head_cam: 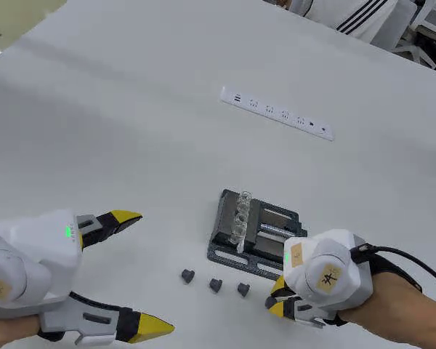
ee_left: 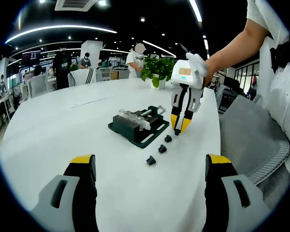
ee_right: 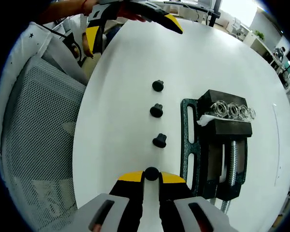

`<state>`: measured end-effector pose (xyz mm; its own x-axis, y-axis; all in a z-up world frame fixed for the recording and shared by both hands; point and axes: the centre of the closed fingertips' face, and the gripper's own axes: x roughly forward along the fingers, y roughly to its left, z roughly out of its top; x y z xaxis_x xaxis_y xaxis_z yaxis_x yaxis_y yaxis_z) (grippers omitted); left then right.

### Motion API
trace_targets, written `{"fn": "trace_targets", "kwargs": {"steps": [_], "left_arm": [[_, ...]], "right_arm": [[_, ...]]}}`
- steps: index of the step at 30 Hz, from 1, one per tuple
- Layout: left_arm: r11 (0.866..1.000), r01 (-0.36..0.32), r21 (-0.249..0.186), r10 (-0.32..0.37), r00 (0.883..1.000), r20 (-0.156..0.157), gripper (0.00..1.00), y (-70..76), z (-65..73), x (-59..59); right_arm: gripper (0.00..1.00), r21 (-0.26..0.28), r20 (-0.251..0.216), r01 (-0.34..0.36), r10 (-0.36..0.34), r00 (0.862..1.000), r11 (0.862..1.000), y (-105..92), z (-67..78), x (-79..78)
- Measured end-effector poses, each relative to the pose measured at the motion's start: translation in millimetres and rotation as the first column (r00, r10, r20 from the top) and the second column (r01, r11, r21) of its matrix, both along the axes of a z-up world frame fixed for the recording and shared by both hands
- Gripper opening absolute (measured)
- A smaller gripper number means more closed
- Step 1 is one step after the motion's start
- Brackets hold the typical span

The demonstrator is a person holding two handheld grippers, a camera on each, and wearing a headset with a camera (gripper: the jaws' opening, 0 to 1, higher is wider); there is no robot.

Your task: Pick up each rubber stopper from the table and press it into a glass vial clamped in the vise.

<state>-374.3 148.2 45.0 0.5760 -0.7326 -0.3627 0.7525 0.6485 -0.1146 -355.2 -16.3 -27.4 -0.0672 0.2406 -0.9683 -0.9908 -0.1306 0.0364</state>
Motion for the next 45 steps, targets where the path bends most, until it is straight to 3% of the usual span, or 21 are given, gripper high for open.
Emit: {"fn": "trace_targets", "kwargs": {"steps": [11, 16, 20, 28, 34, 45], "left_arm": [[1.0, 0.015, 0.005, -0.015, 1.0, -0.001, 0.93, -2.0, -1.5, -1.9], [1.0, 0.021, 0.007, -0.021, 1.0, -0.001, 0.93, -2.8, -2.0, -2.5], [1.0, 0.022, 0.003, -0.022, 1.0, 0.003, 0.92, -4.2, -0.2, -2.1], [1.0, 0.026, -0.001, -0.026, 1.0, 0.006, 0.92, -7.5, 2.0, -1.7], [1.0, 0.022, -0.004, -0.022, 1.0, 0.004, 0.92, -8.6, 1.7, -0.9], [1.0, 0.011, -0.013, -0.011, 1.0, 0.002, 0.92, -7.6, 1.7, 2.1]], "right_arm": [[0.07, 0.045, -0.015, 0.053, -0.053, 0.998, 0.998, 7.9, 19.9, 4.3], [0.06, 0.087, -0.006, 0.065, -0.065, 0.998, 0.994, 15.2, 39.4, 12.7], [0.06, 0.127, 0.004, 0.076, -0.077, 0.997, 0.989, 23.5, 57.4, 25.3], [0.06, 0.17, 0.026, 0.093, -0.099, 0.995, 0.981, 42.3, 79.3, 59.3], [0.06, 0.183, 0.039, 0.1, -0.109, 0.993, 0.978, 56.5, 82.7, 89.4], [0.06, 0.186, 0.039, 0.123, -0.132, 0.99, 0.975, 77.0, 77.1, 124.8]]}}
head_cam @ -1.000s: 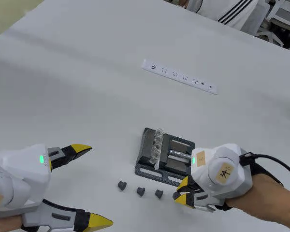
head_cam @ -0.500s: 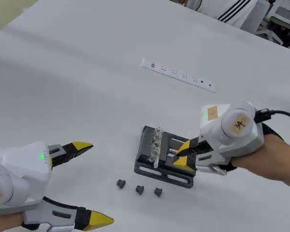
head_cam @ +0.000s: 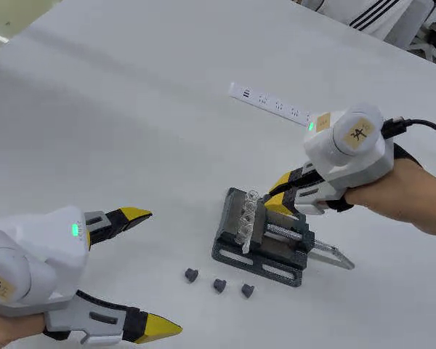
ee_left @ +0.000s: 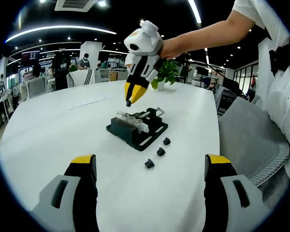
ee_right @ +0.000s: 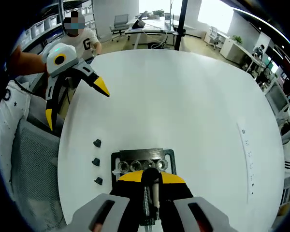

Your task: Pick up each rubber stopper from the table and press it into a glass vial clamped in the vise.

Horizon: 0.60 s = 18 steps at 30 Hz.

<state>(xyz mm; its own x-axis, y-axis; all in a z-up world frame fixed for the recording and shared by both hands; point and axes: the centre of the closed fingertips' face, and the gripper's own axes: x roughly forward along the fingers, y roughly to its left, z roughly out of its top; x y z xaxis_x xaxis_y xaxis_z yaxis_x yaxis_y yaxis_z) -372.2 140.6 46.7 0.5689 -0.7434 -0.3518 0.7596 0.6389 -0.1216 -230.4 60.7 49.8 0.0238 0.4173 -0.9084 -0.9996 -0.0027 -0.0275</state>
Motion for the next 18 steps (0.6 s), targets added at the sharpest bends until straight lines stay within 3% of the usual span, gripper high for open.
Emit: {"fn": "trace_targets", "kwargs": {"steps": [7, 18], "left_arm": [[1.0, -0.013, -0.01, 0.013, 1.0, -0.007, 0.92, 3.6, -3.0, 3.1], [1.0, -0.007, -0.015, 0.007, 1.0, -0.01, 0.92, 3.8, -5.4, 7.7]], "right_arm": [[0.06, -0.012, -0.007, -0.003, 0.003, 1.0, 1.0, 5.3, -9.0, 11.6], [0.06, -0.032, -0.017, -0.021, 0.021, 1.0, 0.999, 10.2, -13.2, 13.8]]}}
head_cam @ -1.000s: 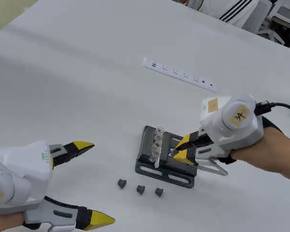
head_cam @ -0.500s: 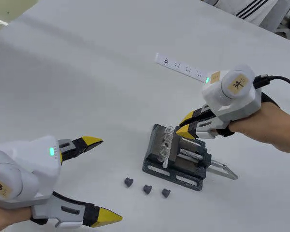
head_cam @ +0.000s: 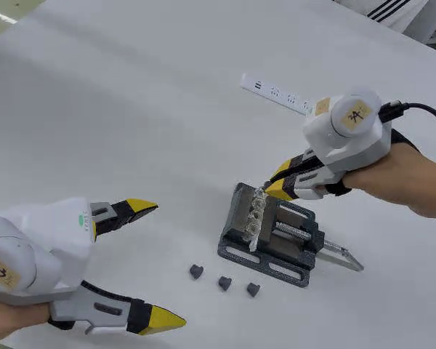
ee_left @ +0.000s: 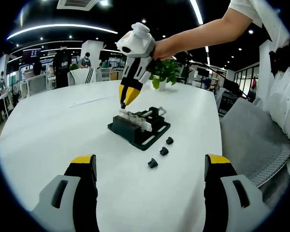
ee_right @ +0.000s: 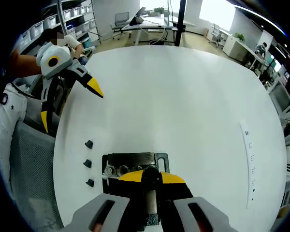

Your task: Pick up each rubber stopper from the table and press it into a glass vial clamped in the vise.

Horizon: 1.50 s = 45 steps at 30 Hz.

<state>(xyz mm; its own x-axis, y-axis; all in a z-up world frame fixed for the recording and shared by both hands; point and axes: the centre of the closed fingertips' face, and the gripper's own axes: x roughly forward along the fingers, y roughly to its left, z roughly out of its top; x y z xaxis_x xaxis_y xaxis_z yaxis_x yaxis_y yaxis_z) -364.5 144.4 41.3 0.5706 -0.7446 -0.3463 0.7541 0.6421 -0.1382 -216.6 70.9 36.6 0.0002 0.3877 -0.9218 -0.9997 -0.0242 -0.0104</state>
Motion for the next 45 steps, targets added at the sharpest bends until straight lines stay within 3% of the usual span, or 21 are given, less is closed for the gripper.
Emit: {"fn": "trace_targets", "kwargs": {"steps": [16, 45], "left_arm": [[1.0, -0.005, -0.006, 0.005, 1.0, -0.001, 0.92, 1.0, -1.9, 3.4], [1.0, -0.014, -0.016, 0.014, 1.0, 0.0, 0.92, 2.9, -0.6, 9.2]], "right_arm": [[0.06, -0.035, -0.007, -0.03, 0.03, 1.0, 0.999, -1.4, -8.7, 0.1], [0.06, -0.102, -0.025, -0.036, 0.034, 0.999, 0.994, 0.9, -7.8, 3.4]]}}
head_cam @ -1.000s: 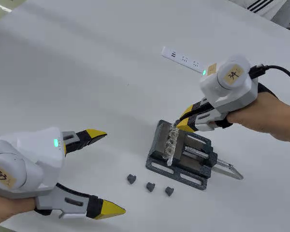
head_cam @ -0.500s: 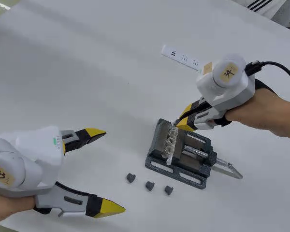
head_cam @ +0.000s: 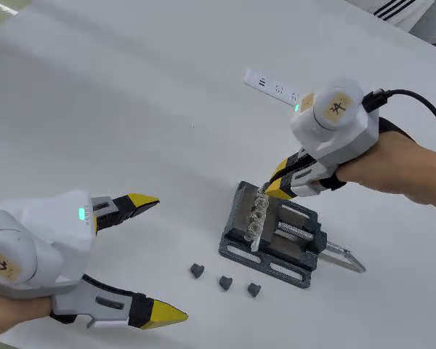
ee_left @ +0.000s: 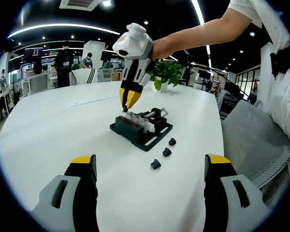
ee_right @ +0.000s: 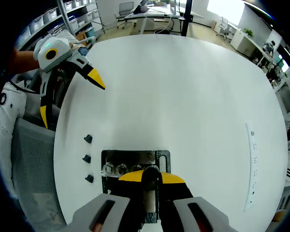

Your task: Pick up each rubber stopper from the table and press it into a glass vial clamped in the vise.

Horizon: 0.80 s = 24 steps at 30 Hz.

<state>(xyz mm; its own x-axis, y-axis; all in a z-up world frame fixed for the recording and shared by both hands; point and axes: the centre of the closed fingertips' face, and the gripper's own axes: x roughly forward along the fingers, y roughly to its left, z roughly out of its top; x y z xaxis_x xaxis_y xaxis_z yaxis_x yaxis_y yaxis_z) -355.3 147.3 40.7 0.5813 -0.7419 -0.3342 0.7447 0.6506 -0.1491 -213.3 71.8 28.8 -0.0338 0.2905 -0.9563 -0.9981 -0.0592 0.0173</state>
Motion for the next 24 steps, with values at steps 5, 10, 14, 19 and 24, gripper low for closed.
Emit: {"fn": "trace_targets", "kwargs": {"steps": [5, 10, 14, 19, 24], "left_arm": [[1.0, -0.001, -0.001, 0.001, 1.0, 0.0, 0.92, -0.5, 0.1, 0.7], [1.0, -0.001, 0.0, 0.001, 1.0, -0.001, 0.92, -1.4, -0.5, 1.0], [1.0, -0.003, -0.002, 0.003, 1.0, 0.0, 0.91, -1.9, -0.4, 1.7], [1.0, -0.008, -0.004, 0.008, 1.0, 0.0, 0.91, -1.2, -0.7, 2.6], [1.0, -0.009, -0.01, 0.009, 1.0, 0.002, 0.91, -2.1, 0.5, 3.2]], "right_arm": [[0.06, 0.003, -0.003, 0.008, -0.008, 1.0, 1.0, -1.6, -0.9, -1.2], [0.05, 0.005, 0.0, 0.013, -0.013, 1.0, 1.0, -1.9, -1.7, -0.6], [0.05, 0.0, -0.009, 0.021, -0.021, 1.0, 1.0, -2.0, -2.1, -0.4], [0.05, -0.007, -0.019, 0.034, -0.034, 0.999, 0.999, -2.4, -3.2, 0.7], [0.06, -0.003, -0.007, 0.036, -0.036, 0.999, 0.999, -2.8, -2.7, 0.2]]}}
